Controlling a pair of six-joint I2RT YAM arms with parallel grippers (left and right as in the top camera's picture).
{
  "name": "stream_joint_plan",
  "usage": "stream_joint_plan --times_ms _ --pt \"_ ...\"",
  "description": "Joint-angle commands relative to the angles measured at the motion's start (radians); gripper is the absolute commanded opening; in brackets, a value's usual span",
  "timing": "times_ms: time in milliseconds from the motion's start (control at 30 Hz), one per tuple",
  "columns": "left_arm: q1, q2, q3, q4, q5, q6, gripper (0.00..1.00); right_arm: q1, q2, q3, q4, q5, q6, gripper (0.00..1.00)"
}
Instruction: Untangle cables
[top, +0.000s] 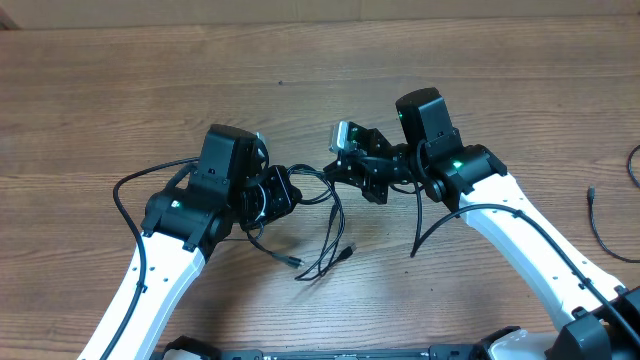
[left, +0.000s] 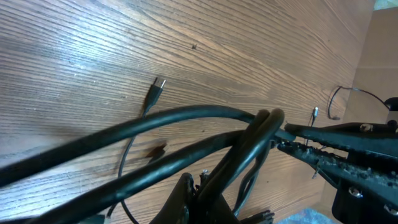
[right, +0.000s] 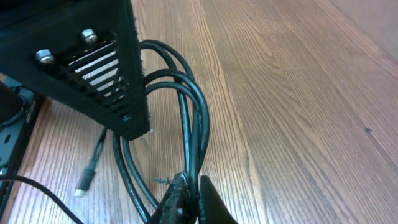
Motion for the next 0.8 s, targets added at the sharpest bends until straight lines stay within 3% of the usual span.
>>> stream_joint_plan --times_ms 0,67,100,133,267,400,767 --pt "0.003 -0.006 0.000 0.005 0.023 0.025 0.04 0.000 0.005 0.008 0.003 0.003 0.000 0.04" --pt "0.003 -0.006 0.000 0.008 0.023 0.025 0.04 0.000 0.005 0.008 0.003 0.002 0.003 0.07" --pt "0.003 -0.006 0.000 0.009 0.023 0.025 0.05 0.000 0.005 0.008 0.000 0.002 0.003 0.28" --pt "0.003 -0.006 0.000 0.012 0.023 0.025 0.04 0.000 0.005 0.008 -0.002 0.002 0.003 0.36" --pt "0.003 -0.006 0.000 0.019 0.024 0.022 0.04 0.000 0.005 0.008 -0.011 0.002 0.003 0.36" --pt "0.003 -0.006 0.000 0.025 0.029 0.022 0.04 0.000 0.005 0.008 -0.012 0.002 0.003 0.04" --pt "0.003 -0.006 0.000 0.060 0.050 0.022 0.04 0.000 0.005 0.008 -0.013 0.001 0.003 0.08"
